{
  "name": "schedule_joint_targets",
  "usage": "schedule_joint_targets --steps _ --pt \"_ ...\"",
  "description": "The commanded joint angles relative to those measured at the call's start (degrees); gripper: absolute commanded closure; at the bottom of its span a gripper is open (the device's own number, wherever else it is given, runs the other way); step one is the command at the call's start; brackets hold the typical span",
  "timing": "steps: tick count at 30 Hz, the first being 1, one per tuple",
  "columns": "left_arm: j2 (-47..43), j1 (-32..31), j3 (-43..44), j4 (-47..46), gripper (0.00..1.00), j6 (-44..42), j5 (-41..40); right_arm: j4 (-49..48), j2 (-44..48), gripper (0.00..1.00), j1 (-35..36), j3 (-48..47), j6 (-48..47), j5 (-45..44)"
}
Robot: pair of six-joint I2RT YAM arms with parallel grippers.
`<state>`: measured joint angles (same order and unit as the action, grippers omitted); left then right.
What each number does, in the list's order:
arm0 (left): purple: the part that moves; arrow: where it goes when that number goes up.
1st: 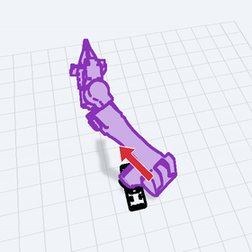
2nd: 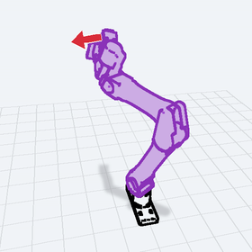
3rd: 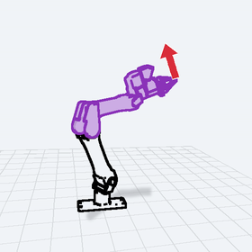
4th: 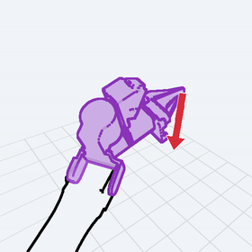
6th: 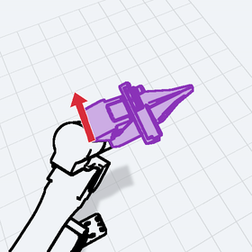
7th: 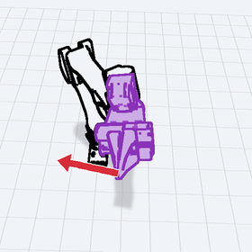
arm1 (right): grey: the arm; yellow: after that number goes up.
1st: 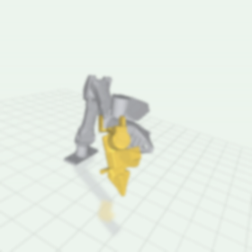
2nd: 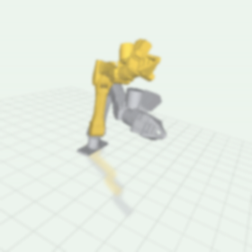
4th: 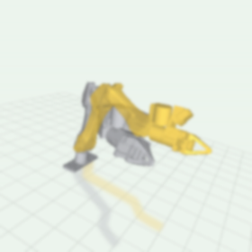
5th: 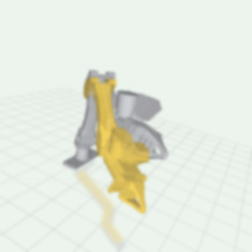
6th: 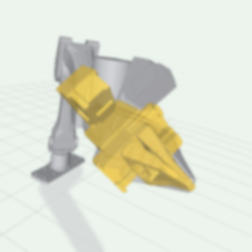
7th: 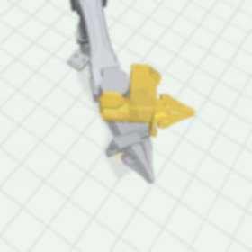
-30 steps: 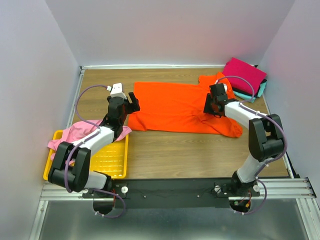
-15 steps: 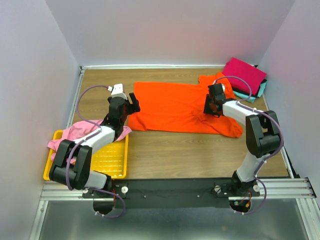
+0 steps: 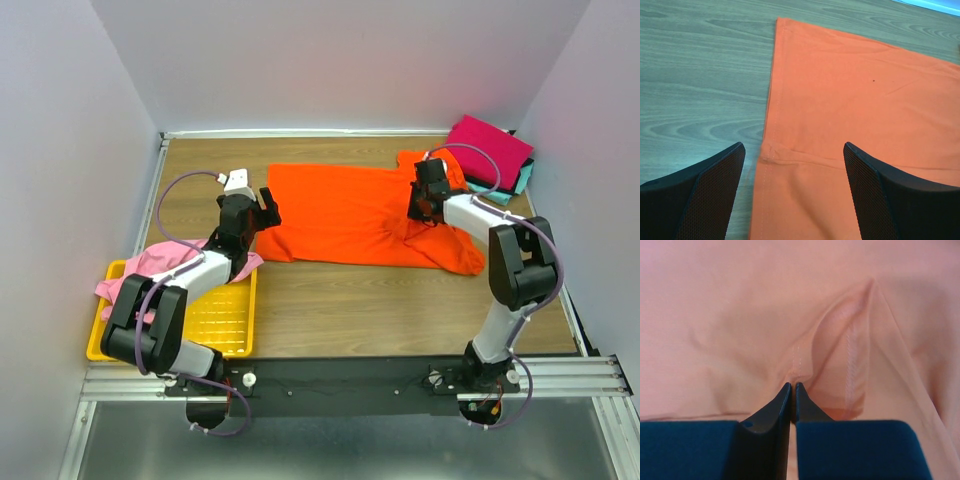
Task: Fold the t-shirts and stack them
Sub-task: Fold the tshirt
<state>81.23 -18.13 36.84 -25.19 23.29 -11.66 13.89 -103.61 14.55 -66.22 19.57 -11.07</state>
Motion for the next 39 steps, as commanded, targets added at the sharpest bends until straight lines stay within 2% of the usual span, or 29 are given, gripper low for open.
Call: schedule_joint_targets --steps 1,11,25,37,39 --pt "0.59 -0.24 1.39 -0.30 0.13 -1.14 0.15 -0.35 -2.73 0.87 -0.22 -4.09 -0.76 3.51" --pt "3.05 -0.24 2.80 0.67 0.13 -1.58 0.23 0.35 -7.65 0.87 0.13 -10.07 -1.55 6.76" --pt "4.37 -0.24 3.77 1.28 0.13 -1.76 0.67 2.02 -10.73 0.83 4.00 -13.85 -2.96 5.36" --pt "4.46 -0.24 3.85 1.55 0.13 -1.93 0.94 2.90 -12.58 0.63 4.70 -16.05 -3.49 5.62" --pt "4.72 -0.24 3.85 1.55 0.13 -1.84 0.94 2.90 -11.01 0.54 4.97 -15.70 -2.88 4.84"
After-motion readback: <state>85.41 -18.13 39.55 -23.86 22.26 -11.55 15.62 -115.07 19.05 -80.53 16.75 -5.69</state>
